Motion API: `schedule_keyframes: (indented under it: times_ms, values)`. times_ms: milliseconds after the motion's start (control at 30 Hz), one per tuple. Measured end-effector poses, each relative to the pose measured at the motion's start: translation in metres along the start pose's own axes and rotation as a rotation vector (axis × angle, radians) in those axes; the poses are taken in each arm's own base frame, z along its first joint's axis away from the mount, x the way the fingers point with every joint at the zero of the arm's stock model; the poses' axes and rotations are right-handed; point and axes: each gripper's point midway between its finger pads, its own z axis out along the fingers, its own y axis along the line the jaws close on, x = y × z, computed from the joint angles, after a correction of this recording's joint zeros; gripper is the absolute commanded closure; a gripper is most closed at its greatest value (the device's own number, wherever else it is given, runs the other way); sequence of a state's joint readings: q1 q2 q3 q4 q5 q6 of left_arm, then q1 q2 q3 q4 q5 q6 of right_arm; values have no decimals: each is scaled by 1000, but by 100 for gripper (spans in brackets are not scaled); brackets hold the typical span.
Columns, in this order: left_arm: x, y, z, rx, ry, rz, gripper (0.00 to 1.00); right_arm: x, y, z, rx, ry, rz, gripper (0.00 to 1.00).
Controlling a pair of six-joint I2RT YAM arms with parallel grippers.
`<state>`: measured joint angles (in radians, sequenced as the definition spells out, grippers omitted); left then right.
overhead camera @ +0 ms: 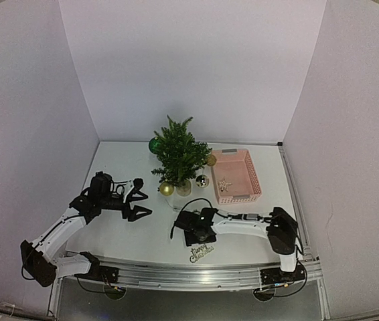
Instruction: Decorate the small christmas tree
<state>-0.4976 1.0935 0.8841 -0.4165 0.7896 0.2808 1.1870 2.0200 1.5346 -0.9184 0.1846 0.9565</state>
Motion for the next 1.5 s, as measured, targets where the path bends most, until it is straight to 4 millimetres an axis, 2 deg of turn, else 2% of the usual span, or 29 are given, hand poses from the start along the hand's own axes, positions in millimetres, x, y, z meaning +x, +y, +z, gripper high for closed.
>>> schedule_keyframes:
  times_ms: [67,167,233,267,333,400,467,567,633,733,800,900,1033,1133,1200,1333,1400,1500]
  values:
    - [-3,14,0,-79,-20,-51,20,-19,-13,-30,-41,-92,32,17]
    - [-2,35,-6,-209,-52,-147,18,-56,-61,-79,-82,-240,150,11]
    - [0,51,-15,-306,-77,-213,16,-80,-104,-107,-83,-348,251,7]
    - [1,60,-21,-361,-87,-245,15,-91,-133,-121,-69,-408,306,6]
    - [5,78,-35,-474,-106,-301,11,-103,-185,-141,-25,-506,398,3]
    - [10,96,-51,-588,-124,-352,6,-109,-232,-154,10,-585,474,2]
    - [20,115,-69,-704,-139,-411,4,-109,-275,-158,57,-640,536,2]
    - [50,146,-99,-884,-144,-518,1,-109,-329,-149,138,-682,601,2]
    - [76,164,-117,-988,-133,-598,0,-109,-360,-135,188,-674,640,2]
    - [112,181,-137,-1096,-108,-705,0,-109,-392,-114,228,-635,683,2]
    - [125,186,-145,-1122,-104,-745,0,-112,-399,-101,216,-619,686,2]
    - [136,192,-153,-1147,-113,-784,0,-118,-398,-83,170,-591,672,3]
    - [141,195,-158,-1160,-115,-801,0,-129,-390,-58,89,-522,643,7]
    - [144,195,-156,-1151,-111,-810,0,-145,-381,-50,22,-486,617,11]
    - [143,196,-155,-1145,-115,-811,0,-161,-374,-56,-26,-491,598,13]
    - [143,199,-151,-1128,-130,-809,0,-197,-364,-83,-111,-550,573,15]
    - [144,200,-148,-1118,-137,-808,0,-208,-359,-92,-133,-569,559,15]
    - [146,201,-144,-1102,-142,-808,0,-217,-347,-96,-145,-566,532,15]
